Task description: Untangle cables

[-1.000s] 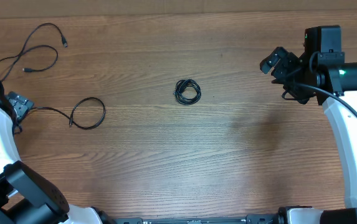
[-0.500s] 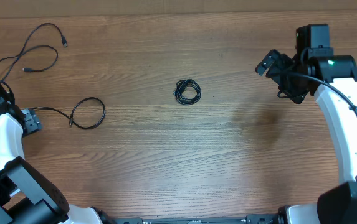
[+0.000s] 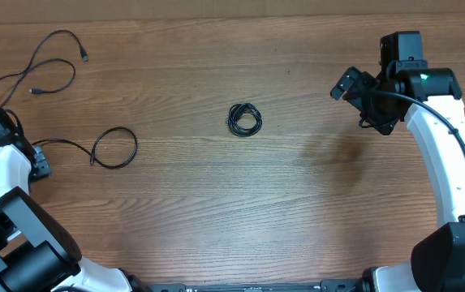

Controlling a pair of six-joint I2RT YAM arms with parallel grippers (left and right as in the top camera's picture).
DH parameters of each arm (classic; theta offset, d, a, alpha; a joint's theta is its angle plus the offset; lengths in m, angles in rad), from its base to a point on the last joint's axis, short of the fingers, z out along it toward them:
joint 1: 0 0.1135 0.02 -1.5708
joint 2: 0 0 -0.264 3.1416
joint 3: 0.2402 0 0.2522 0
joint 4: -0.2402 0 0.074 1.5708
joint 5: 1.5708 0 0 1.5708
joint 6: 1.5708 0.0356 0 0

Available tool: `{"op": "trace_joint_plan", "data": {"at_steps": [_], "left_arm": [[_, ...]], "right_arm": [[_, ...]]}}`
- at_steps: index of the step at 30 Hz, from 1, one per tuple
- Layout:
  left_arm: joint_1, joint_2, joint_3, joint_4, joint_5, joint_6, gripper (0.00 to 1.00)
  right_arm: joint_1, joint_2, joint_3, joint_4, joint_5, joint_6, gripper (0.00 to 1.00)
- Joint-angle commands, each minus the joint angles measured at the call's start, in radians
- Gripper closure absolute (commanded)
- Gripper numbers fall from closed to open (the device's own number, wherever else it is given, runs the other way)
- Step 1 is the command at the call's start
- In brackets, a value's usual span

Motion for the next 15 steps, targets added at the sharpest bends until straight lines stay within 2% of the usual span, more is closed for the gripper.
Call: {"op": "trace_joint_plan", "data": {"at_steps": [1,2,7,15], "left_arm": [[0.006,0.006,-0.003,0.056,-0.012,0.010,0.91],[0.006,0.006,-0.003,0.076,-0.012,0.010,0.96],[0.003,0.006,0.028,0.202,-0.011,0.011,0.96],[-0.019,0.006,0.223,0.210,0.069,0.049,0.96]], "right_arm": [[0.001,-0.003,0.002,0.009,-0.003,-0.006,0.00],[0.001,-0.003,0.002,0.009,-0.003,-0.006,0.00],[0.001,-0.003,0.002,0.016,-0.004,-0.006,0.00],[0.001,-0.003,0.002,0.038,-0.055,-0.005,0.00]]}}
